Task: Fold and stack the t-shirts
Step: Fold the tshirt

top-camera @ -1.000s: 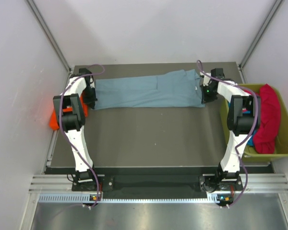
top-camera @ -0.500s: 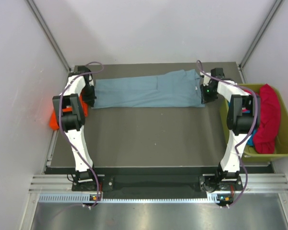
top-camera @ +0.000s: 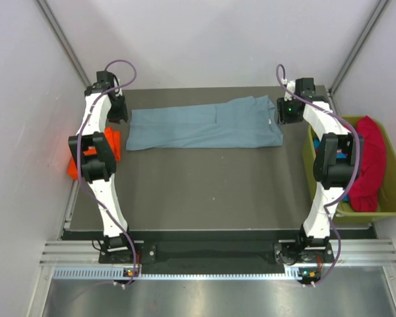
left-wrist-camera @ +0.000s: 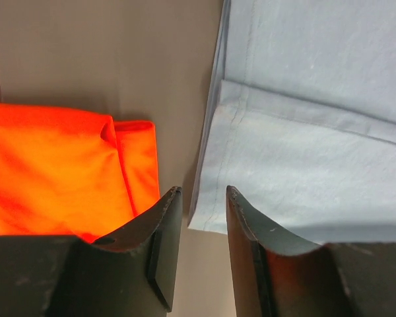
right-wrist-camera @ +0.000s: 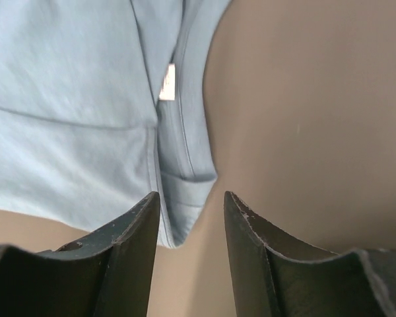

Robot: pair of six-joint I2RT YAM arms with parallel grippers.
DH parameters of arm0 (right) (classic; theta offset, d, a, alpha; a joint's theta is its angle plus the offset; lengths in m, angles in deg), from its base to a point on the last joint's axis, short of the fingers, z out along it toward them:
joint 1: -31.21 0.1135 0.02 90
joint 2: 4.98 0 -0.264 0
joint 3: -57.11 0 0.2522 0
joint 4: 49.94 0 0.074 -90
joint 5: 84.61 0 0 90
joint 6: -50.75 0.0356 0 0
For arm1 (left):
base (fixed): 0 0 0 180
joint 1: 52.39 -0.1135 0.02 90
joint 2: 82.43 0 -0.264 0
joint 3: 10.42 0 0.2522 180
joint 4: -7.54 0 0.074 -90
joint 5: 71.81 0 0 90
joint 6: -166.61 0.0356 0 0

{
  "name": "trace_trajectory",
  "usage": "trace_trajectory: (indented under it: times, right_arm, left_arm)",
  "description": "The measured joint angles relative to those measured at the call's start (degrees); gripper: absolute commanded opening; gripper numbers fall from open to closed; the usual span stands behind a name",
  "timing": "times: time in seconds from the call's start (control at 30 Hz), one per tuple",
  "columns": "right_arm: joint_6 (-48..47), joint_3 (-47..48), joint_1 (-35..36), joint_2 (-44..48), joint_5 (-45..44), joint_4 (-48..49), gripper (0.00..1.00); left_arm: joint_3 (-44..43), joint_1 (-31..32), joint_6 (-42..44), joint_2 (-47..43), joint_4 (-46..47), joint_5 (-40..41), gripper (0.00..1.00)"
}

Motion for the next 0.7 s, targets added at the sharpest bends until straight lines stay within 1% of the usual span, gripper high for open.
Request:
trace_trajectory:
  times: [0.17,0.27,0.4,0.47,0.57,0.7]
  right_arm:
    - [0.7,1.9,1.0,0.0,0.2,1.0,0.45]
    - [1.6,3.1,1.6,-1.2,1.2,1.6,0.44]
    - [3.5,5.4,2.6,-5.5,2.6,3.1,0.44]
    - [4.7,5.9,3.1,-7.9,3.3,3.6,0.44]
    - [6.6,6.8,3.8,-11.6,4.5,3.5,0.44]
    - [8.7,10.5,4.6,-15.4,5.4,3.4,0.43]
  left_arm:
    - [2.8,0.0,-0.1,0.0,0.0,0.1,0.39]
    - [7.2,0.1,-0.3,0.0,-0.3,-0.5,0.38]
    - [14.7,0.5,-1.0,-0.2,-1.2,-2.0,0.38]
    - [16.8,0.8,-1.3,-0.2,-1.6,-2.3,0.38]
    - [17.8,1.8,-1.4,-0.2,-1.6,-2.1,0.37]
    - [17.8,3.2,-1.3,-0.1,-1.3,-1.3,0.37]
